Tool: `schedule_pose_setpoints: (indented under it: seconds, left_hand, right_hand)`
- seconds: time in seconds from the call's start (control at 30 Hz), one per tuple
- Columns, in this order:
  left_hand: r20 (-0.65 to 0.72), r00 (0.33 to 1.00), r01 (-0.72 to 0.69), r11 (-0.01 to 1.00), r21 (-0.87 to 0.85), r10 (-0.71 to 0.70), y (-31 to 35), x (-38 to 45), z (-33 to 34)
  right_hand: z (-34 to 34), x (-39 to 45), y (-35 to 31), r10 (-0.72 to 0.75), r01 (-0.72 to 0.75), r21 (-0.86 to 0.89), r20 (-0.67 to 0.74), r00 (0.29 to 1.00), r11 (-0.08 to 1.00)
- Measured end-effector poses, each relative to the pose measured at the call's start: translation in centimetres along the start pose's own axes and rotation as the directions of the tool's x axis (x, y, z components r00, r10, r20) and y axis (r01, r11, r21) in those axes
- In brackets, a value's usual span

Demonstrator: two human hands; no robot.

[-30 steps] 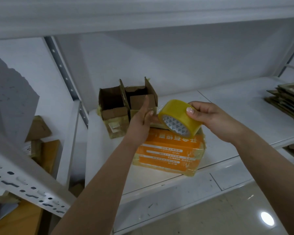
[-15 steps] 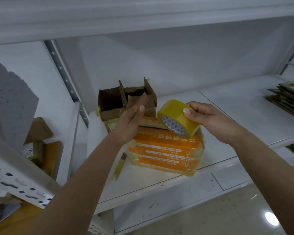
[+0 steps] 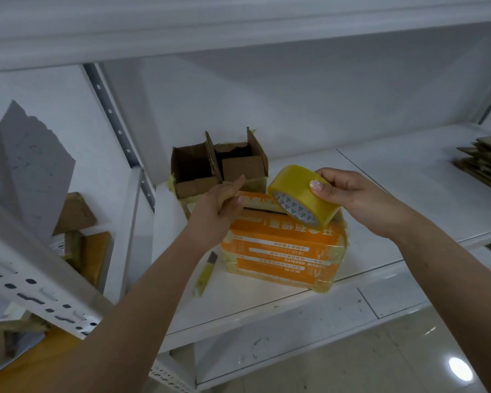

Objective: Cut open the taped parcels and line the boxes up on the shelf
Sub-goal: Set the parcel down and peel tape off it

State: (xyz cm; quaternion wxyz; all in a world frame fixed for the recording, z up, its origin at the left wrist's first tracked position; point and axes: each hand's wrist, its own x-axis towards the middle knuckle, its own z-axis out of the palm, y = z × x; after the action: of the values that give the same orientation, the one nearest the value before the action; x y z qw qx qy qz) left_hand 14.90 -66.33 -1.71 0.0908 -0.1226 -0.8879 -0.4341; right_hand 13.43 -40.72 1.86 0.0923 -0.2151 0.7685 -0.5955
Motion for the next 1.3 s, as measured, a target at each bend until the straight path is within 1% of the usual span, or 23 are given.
schedule_pose_setpoints:
  seconds: [0.07, 0.13, 0.27, 0.37, 0.4, 0.43, 0.47, 0.53, 0.57, 0.6, 0.7, 0.83, 0.97, 1.03, 1.17, 1.3]
  left_hand:
    - [-0.03, 0.999, 0.015, 0.998, -0.059, -0.017, 0.0, 0.1, -0.1]
    - [-0.014, 1.0, 0.021, 0.995, -0.097, -0.022, 0.1, 0.3, -0.2]
    - [-0.01, 0.999, 0.04, 0.999, -0.006, -0.04, 0.1, 0.4, 0.2]
    - [-0.078, 0.996, 0.029, 0.99, -0.136, -0.04, 0.7, 1.0, 0.5]
    - [-0.096, 0.993, 0.056, 0.98, -0.191, -0.076, 1.0, 1.5, 0.6]
    - [-0.097, 0.984, 0.118, 0.96, -0.252, -0.146, 1.4, 1.9, 0.7]
    - [-0.076, 0.967, 0.209, 0.926, -0.314, -0.243, 1.9, 2.2, 0.9]
    - [0.019, 0.904, 0.401, 0.83, -0.388, -0.428, 2.7, 2.7, 1.2]
    - [0.062, 0.878, 0.458, 0.794, -0.4, -0.475, 3.0, 2.8, 1.3]
    - [0.089, 0.864, 0.485, 0.774, -0.406, -0.495, 3.3, 3.0, 1.3]
    - [0.114, 0.866, 0.482, 0.753, -0.448, -0.486, 3.9, 3.6, 1.1]
    - [0.131, 0.876, 0.468, 0.75, -0.467, -0.465, 4.2, 3.8, 1.0]
    - [0.186, 0.855, 0.503, 0.688, -0.524, -0.483, 4.2, 3.9, 0.9]
    - [0.205, 0.849, 0.515, 0.68, -0.522, -0.487, 4.1, 3.9, 0.8]
    - [0.232, 0.872, 0.486, 0.711, -0.509, -0.43, 4.0, 3.8, 0.5]
    - [0.241, 0.884, 0.467, 0.758, -0.455, -0.4, 3.7, 3.8, 0.3]
  right_hand:
    - [0.0, -0.1, 0.0, -0.002, 0.002, 0.0, 0.004, 1.0, 1.0]
    - [0.1, -0.1, -0.1, -0.003, 0.003, -0.002, 0.008, 1.0, 1.0]
    - [0.1, -0.3, -0.1, -0.005, 0.004, 0.008, 0.021, 1.0, 1.0]
    - [0.1, -0.4, -0.2, -0.01, 0.01, 0.001, 0.037, 0.999, 1.0]
    - [0.2, -0.4, -0.2, -0.013, 0.013, -0.001, 0.04, 0.999, 1.0]
    - [0.2, -0.4, -0.2, -0.016, 0.016, -0.002, 0.041, 0.999, 1.0]
    - [0.2, -0.4, -0.3, -0.018, 0.018, -0.001, 0.042, 0.999, 1.0]
    - [0.3, -0.5, -0.3, -0.02, 0.02, 0.0, 0.046, 0.999, 1.0]
    - [0.3, -0.5, -0.3, -0.019, 0.019, 0.0, 0.049, 0.999, 1.0]
    - [0.3, -0.5, -0.3, -0.018, 0.018, 0.001, 0.052, 0.998, 1.0]
    - [0.4, -0.5, -0.4, -0.014, 0.014, -0.002, 0.06, 0.998, 1.0]
    - [0.4, -0.5, -0.4, -0.016, 0.017, -0.01, 0.08, 0.997, 1.0]
    - [0.5, -0.4, -0.4, -0.012, 0.012, 0.0, 0.084, 0.996, 1.0]
    - [0.5, -0.4, -0.3, -0.009, 0.009, -0.003, 0.088, 0.996, 1.0]
    - [0.4, -0.5, -0.2, -0.008, 0.009, -0.014, 0.087, 0.996, 1.0]
    - [0.4, -0.4, -0.2, -0.01, 0.011, -0.015, 0.083, 0.996, 1.0]
